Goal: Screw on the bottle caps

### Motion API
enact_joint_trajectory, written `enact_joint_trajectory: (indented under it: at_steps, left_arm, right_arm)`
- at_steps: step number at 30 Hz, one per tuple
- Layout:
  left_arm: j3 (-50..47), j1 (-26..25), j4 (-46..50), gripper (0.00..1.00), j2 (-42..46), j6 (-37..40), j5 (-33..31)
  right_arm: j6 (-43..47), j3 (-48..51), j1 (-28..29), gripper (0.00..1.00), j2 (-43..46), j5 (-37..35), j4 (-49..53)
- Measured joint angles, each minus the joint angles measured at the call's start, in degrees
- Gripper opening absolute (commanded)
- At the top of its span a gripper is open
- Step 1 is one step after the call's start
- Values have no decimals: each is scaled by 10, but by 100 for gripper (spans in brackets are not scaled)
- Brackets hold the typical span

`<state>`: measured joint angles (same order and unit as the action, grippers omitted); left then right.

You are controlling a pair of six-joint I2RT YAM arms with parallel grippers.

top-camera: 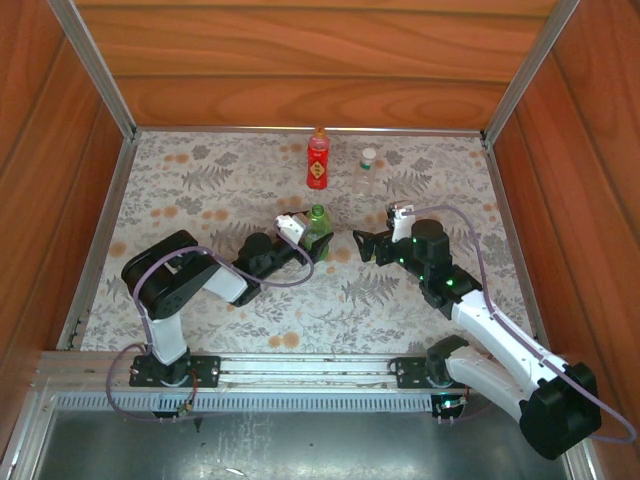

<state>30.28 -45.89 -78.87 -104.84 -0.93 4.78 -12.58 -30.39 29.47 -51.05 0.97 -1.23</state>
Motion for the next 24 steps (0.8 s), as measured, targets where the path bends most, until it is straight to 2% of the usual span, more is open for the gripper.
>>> enact_joint_trajectory:
  at_steps: [10, 16, 20, 24]
  left_arm:
    - [4, 0, 0, 69, 0, 1, 6]
    - [4, 0, 0, 67, 0, 3, 23]
    - [1, 7, 0, 67, 2, 5, 64]
    - [-19, 18, 0, 67, 19, 7, 111]
  right_arm:
    - [0, 0, 0, 100, 0, -5, 5]
    - [0, 1, 0, 99, 0, -9, 11]
    - [-1, 0, 0, 93, -3, -23, 22]
    - [-7, -15, 1, 100, -41, -41, 63]
